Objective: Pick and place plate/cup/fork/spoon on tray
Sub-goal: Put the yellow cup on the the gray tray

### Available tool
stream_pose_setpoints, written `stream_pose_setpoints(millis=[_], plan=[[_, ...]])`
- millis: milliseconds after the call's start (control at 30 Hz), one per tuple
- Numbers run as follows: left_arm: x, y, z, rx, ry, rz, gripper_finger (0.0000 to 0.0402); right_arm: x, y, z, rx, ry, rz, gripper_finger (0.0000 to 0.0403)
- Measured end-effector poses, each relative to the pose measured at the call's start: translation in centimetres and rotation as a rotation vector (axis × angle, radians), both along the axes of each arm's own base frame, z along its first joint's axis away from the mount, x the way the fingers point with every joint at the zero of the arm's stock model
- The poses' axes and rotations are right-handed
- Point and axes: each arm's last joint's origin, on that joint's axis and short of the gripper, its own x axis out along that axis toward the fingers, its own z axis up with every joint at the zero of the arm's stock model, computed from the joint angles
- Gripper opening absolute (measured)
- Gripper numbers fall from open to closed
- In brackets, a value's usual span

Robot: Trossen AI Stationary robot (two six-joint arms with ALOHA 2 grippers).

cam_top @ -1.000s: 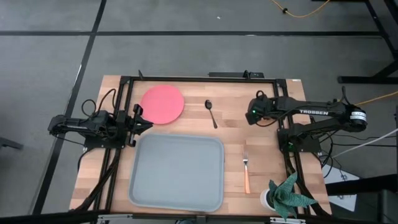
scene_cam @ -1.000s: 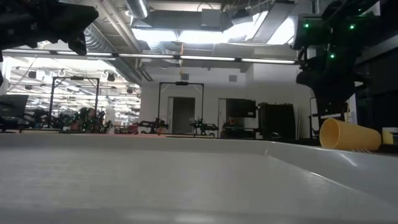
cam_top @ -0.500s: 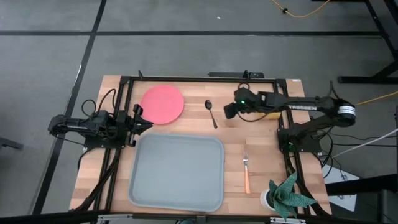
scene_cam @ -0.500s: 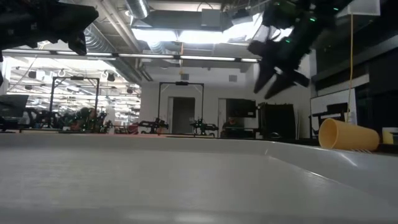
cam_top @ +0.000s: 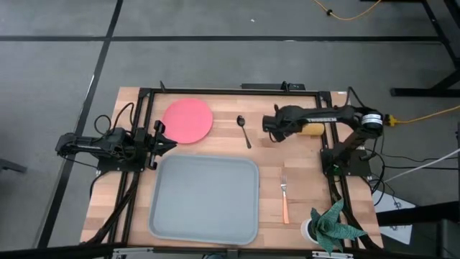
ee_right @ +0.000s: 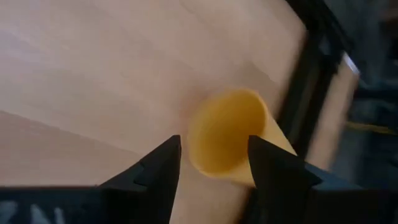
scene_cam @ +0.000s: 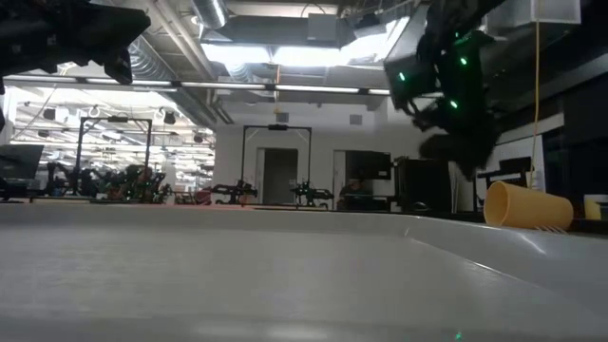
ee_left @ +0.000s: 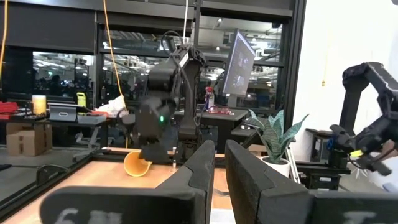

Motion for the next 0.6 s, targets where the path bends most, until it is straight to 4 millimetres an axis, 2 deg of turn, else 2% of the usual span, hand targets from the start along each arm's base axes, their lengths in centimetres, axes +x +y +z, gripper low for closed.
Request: stream_pose_setpoints(millis=[200, 367, 600], plan=[[0.0, 0.0, 0.0, 0.000, 0.000, 0.000, 0.0032, -0.9, -0.3, -1.6, -0.057, 0.072, -0.015, 0.0191], [0.0, 0.0, 0.0, 0.000, 0.000, 0.000, 0.0032, -1.7, -0.9, -2.1, -0.170, 0.114, -0.034, 0.0191], [0.0, 0.0, 0.0, 0.000, 0.000, 0.000, 0.0032, -2.9, -1.8, -3.0, -0.166, 0.145, -0.076, 0.0191]])
